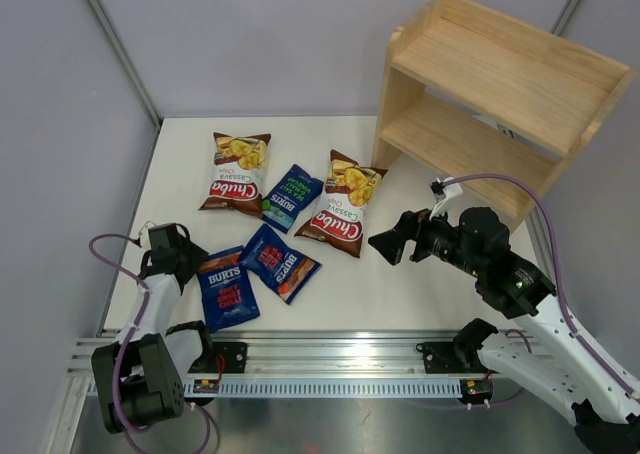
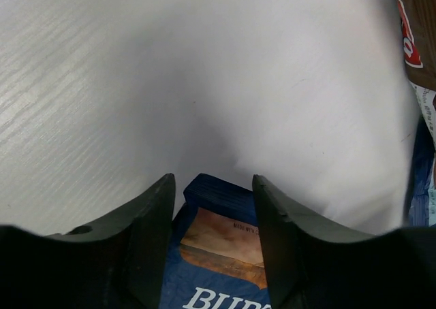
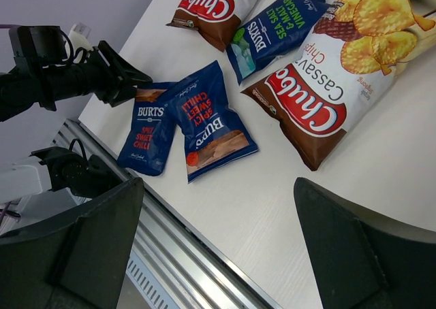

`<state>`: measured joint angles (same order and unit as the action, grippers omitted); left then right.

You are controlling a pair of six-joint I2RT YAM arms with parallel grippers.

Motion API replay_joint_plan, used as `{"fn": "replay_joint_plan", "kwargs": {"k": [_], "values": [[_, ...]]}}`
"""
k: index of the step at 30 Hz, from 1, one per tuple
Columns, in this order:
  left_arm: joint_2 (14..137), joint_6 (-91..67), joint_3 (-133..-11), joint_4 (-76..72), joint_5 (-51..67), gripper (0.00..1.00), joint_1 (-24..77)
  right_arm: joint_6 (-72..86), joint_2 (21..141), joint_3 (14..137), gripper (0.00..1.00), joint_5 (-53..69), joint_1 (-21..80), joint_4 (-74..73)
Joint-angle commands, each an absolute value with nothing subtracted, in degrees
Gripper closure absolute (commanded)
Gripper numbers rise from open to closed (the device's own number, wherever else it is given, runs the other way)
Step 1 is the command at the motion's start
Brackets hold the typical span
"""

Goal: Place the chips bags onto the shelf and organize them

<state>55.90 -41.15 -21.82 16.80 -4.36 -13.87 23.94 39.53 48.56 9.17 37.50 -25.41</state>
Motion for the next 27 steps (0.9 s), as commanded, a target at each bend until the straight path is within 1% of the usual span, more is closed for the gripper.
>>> {"fn": "replay_joint_plan", "kwargs": {"k": [1, 5, 6, 8, 9, 10, 13, 16, 21, 23, 27], "values": [[55.72, -41.75, -21.62, 14.33, -3.17, 0.52, -14.15, 23.73, 39.64, 48.78, 0.01, 11.16, 37.88, -22.33], [57.13, -41.57, -21.97, 13.71, -2.55, 0.64, -14.15, 23.82, 39.82, 48.6, 0.0, 11.16, 37.97, -22.24], [57.39, -41.4, -22.06, 13.62, -2.37, 0.71, -14.15, 23.91, 39.81, 48.43, 0.0, 11.16, 37.88, -22.06], [58.18, -41.4, -22.32, 13.27, -1.94, 0.77, -14.24, 24.17, 39.99, 48.25, 0.01, 11.16, 37.97, -21.8], [58.36, -41.14, -22.41, 13.18, -1.5, 0.83, -14.15, 24.08, 40.16, 48.16, 0.01, 11.25, 37.88, -21.71], [58.62, -41.22, -22.5, 13.27, -1.49, 0.86, -14.24, 24.17, 40.17, 48.16, 0.01, 11.16, 37.97, -21.71], [57.4, -41.92, -22.5, 14.06, -2.02, 1.0, -14.24, 24.08, 40.52, 48.08, 0.01, 11.16, 37.88, -21.71], [54.07, -43.93, -21.71, 15.73, -3.77, 1.0, -14.15, 24.17, 41.04, 48.08, 0.01, 11.25, 37.88, -21.45], [40.36, -48.24, -22.85, 24.49, -10.26, 1.0, -14.06, 24.61, 42.71, 48.08, 0.01, 12.65, 37.97, -20.22], [35.36, -48.78, -26.09, 27.76, -12.21, 1.0, -13.97, 24.96, 43.24, 48.34, 0.01, 13.18, 37.97, -19.78], [32.96, -47.2, -34.7, 34.17, -11.96, 1.0, -14.06, 25.66, 44.91, 48.43, 0.01, 15.02, 37.88, -17.85]]}}
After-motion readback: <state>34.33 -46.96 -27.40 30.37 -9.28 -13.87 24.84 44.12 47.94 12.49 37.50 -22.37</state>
